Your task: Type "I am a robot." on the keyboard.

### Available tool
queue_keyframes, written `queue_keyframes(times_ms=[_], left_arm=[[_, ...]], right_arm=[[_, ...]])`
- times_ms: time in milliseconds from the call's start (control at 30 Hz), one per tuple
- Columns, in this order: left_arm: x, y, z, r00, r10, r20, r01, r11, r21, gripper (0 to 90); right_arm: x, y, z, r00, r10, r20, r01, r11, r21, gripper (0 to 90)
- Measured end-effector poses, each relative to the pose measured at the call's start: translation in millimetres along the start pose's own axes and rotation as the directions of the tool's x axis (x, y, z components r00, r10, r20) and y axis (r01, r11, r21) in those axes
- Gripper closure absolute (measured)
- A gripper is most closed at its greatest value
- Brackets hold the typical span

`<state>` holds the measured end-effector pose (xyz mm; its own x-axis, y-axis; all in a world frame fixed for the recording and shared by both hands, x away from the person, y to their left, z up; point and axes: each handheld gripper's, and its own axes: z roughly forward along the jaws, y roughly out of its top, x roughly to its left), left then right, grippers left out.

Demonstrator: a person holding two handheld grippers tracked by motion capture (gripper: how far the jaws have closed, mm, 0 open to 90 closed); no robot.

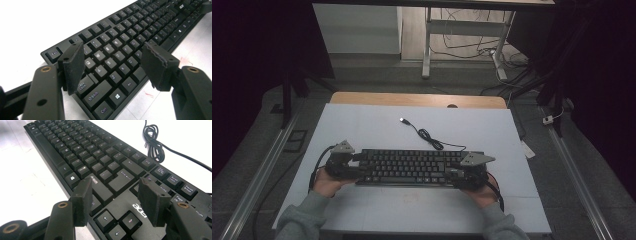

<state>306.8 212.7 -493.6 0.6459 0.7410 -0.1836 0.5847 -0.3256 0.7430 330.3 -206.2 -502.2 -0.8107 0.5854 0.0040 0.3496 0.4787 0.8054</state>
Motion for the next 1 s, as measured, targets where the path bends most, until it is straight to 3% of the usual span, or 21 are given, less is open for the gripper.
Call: queue_keyframes(times_ms=[333,633,1000], left_arm=[[-4.2,1.8,1.0,0.9998,0.007,0.017,-0.007,1.0,-0.004,35.5],[-12.9,9.0,5.8,0.9983,0.015,0.057,-0.014,0.9997,-0.023,35.9],[-29.6,10.1,10.0,0.9953,0.058,0.078,-0.057,0.9983,-0.012,38.5]], right_arm=[[-1.9,0.1,-0.7,1.0,0.001,0.003,-0.001,1.0,-0.002,46.0],[-2.5,-1.4,-2.5,0.9999,0.009,0.01,-0.009,1.0,0.002,45.9],[-3.9,-0.5,-0.8,0.9999,0.004,0.012,-0.004,1.0,-0.001,46.2]])
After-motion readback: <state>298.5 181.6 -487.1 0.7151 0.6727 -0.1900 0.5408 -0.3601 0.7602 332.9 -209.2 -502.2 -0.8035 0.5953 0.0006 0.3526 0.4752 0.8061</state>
